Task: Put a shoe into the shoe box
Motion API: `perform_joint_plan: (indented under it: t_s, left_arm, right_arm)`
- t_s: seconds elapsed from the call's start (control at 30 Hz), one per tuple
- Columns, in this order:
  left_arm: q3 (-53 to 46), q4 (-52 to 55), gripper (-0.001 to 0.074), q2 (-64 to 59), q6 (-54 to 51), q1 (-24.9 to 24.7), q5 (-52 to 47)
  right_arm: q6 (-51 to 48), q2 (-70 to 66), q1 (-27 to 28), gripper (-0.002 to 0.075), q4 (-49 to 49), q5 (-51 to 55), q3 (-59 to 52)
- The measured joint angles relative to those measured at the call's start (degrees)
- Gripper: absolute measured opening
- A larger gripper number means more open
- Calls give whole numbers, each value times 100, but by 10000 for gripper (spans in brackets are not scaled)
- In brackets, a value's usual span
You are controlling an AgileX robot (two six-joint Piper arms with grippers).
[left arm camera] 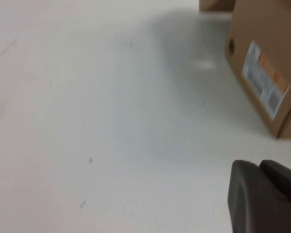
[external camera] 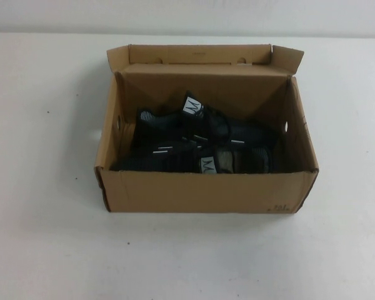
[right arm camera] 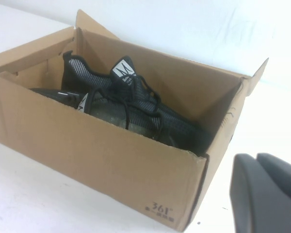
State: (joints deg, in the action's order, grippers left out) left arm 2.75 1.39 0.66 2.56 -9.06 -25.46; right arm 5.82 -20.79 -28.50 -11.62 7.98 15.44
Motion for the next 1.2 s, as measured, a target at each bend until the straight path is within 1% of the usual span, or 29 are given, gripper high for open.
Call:
perform_joint_plan:
  t_s: [0.2, 1.2]
  left_arm:
    - [-374, 26, 1, 0, 0, 0, 114]
    - [-396, 0, 1, 4, 15, 0, 227]
  right_arm:
    - [0, 0, 0, -17, 0, 0, 0]
    - [0, 0, 0, -17, 0, 0, 0]
